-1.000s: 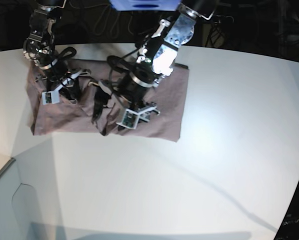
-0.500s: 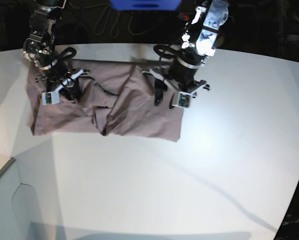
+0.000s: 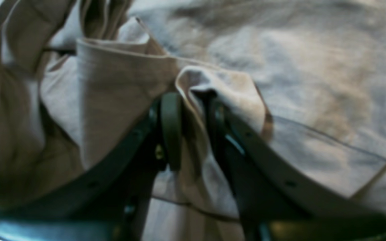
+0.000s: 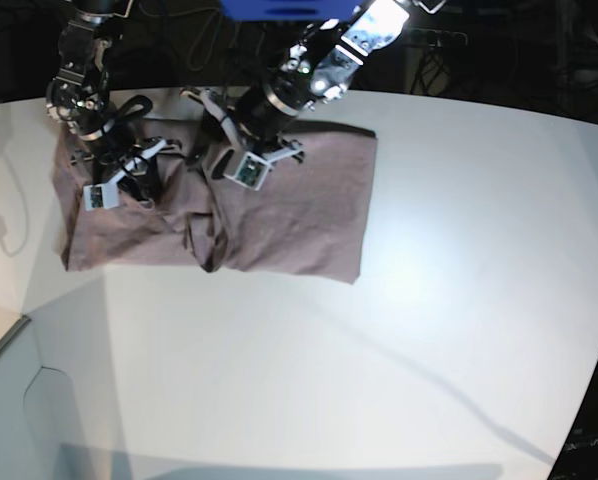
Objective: Layout the t-shirt on the table in an organized manner, then fold the t-shirt properly
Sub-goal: 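Release the folded end with the left gripper and lift away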
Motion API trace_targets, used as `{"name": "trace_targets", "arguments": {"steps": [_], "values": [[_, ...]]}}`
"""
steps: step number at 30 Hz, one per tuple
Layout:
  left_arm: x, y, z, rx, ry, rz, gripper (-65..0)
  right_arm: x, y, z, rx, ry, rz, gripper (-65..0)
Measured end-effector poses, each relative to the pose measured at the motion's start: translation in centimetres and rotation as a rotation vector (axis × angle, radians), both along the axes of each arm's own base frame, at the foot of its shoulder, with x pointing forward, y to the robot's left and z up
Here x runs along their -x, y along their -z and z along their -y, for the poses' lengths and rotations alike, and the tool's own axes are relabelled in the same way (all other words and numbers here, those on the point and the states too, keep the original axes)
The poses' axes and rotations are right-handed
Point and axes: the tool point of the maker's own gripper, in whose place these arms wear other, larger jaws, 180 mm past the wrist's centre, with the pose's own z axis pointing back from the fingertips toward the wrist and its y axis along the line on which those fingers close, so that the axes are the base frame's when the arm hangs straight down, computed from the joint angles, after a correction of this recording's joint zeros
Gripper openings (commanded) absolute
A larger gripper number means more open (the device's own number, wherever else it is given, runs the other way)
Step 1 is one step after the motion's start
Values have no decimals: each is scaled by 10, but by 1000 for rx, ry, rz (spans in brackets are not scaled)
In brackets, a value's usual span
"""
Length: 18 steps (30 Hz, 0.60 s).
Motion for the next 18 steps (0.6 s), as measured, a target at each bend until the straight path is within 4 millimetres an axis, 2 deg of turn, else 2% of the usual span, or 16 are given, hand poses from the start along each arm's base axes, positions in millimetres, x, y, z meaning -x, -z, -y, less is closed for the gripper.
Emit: {"name": "trace_targets", "arguments": {"steps": [4, 7, 11, 14, 18], "values": [[0, -12, 0, 16, 56, 35, -418, 1, 0, 0, 0, 1, -1, -514], [7, -6, -8, -5, 84, 19, -418, 1, 0, 0, 1, 0, -1, -514], [5, -20, -22, 23, 82, 36, -418, 0, -1, 0, 3, -1, 1, -502], [-6, -26, -49, 20, 53, 51, -418, 6, -5, 8, 50, -2, -26, -399], [-23, -16, -105, -26, -61, 23, -418, 20, -14, 29, 97, 70, -42, -290]]}}
